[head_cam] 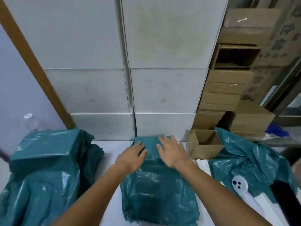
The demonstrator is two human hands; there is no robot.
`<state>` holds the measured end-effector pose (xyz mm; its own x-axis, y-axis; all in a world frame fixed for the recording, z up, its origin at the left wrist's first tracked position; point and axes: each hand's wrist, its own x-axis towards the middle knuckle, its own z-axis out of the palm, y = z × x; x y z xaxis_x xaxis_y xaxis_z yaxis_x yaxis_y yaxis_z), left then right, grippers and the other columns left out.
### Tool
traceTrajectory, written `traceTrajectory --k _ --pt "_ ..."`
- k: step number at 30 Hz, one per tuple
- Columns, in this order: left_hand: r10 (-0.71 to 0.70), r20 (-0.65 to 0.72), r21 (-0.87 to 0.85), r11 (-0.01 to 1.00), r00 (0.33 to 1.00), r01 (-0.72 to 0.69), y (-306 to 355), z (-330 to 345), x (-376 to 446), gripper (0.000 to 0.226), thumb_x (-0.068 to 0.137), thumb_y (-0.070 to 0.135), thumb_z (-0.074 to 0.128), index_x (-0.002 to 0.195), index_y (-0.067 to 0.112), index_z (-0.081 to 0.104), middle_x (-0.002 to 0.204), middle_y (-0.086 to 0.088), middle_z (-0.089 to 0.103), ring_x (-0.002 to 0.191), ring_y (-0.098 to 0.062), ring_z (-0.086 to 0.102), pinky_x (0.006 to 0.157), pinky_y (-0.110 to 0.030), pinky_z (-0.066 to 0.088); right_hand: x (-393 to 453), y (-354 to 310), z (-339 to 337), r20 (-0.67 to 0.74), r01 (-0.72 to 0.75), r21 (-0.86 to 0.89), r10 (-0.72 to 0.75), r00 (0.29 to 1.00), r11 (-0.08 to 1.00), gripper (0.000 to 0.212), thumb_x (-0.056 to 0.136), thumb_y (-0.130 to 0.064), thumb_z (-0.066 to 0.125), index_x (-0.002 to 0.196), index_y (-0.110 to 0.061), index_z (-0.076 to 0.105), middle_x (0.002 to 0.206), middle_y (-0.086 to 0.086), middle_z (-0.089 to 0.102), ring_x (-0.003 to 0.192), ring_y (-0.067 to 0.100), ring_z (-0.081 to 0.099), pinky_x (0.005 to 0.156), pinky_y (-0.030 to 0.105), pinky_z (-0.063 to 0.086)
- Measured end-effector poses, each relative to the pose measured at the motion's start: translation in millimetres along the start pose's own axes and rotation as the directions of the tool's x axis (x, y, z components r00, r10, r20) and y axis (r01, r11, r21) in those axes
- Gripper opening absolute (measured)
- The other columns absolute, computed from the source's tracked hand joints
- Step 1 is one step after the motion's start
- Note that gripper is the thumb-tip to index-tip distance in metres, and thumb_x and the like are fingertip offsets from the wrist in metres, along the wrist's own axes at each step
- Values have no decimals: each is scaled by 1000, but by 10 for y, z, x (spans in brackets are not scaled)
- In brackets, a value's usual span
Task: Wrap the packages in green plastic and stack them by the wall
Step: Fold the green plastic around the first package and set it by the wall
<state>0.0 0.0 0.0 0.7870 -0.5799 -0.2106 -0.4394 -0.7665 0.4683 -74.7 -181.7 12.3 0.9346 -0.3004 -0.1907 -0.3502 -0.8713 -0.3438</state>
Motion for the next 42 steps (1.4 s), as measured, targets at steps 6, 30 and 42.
traceTrajectory --k 6,30,42 --pt "38 -290 -117 990 956 -75 -182 553 36 53 110 40 38 161 27 38 173 15 22 153 -12 35 119 -34 31 -6 236 574 -198 66 89 -47 979 994 56 111 -49 30 165 -36 28 176 -5 16 161 33 5 125 49 24" --pt "240 -374 126 970 896 -207 -263 1262 -1642 93 93 60 63 167 24 21 175 9 12 157 -12 27 122 -28 25 -1627 548 1077 -207 268 -135 -292 934 954 103 80 -88 47 166 -48 7 178 -10 3 161 29 11 121 47 35" --pt "339 -318 141 941 886 -309 -701 1305 -1483 104 82 42 84 163 38 20 170 31 -1 146 -12 43 106 -31 48 -1539 1224 1260 -248 501 -72 -502 828 862 94 90 -41 78 165 -40 21 174 -24 -4 104 14 62 84 26 51"
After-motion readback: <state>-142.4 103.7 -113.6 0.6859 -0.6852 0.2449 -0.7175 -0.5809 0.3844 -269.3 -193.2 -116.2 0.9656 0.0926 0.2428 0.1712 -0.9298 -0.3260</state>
